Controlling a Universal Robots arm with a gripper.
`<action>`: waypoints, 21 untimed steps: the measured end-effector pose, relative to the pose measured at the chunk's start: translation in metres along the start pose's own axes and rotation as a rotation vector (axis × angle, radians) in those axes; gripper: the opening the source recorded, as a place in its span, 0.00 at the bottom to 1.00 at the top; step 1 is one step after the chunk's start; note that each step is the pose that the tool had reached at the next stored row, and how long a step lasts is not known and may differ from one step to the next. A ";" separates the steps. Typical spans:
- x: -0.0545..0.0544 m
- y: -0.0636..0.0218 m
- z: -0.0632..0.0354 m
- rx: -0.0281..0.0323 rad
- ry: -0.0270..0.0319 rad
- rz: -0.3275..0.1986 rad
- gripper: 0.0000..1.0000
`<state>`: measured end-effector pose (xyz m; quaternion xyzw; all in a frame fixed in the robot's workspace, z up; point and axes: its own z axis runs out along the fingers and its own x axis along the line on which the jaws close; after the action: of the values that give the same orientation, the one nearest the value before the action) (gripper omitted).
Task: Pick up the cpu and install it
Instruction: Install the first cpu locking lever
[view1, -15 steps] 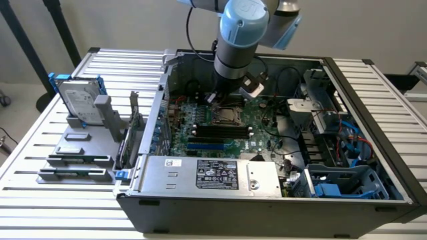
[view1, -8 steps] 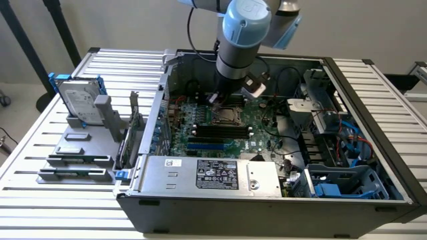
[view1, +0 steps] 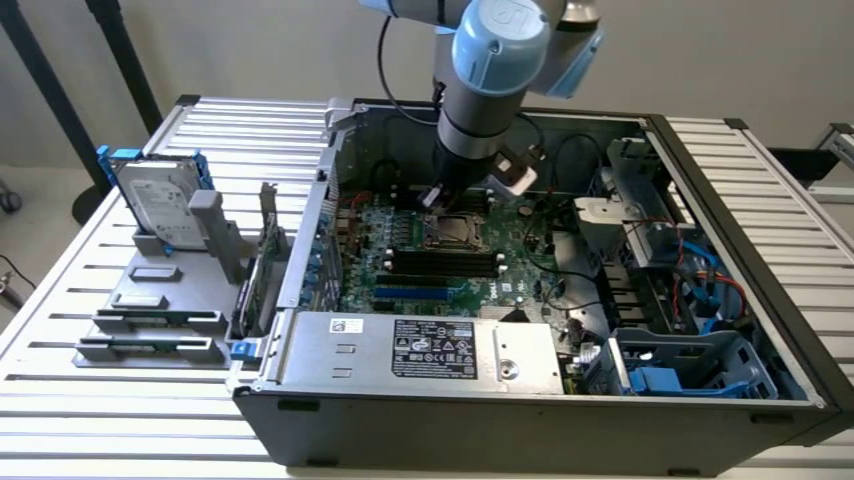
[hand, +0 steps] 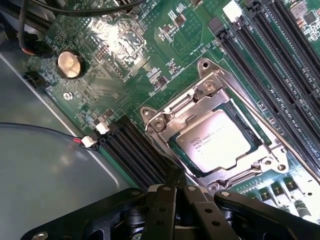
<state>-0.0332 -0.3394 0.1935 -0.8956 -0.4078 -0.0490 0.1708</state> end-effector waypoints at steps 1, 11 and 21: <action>0.000 0.0006 0.0000 -0.0004 -0.0009 0.000 0.11; 0.006 0.0073 -0.0003 -0.0029 -0.0066 -0.005 0.11; 0.015 0.0171 -0.0005 -0.0016 -0.0082 -0.010 0.11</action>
<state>-0.0106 -0.3394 0.1928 -0.8938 -0.4131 -0.0465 0.1682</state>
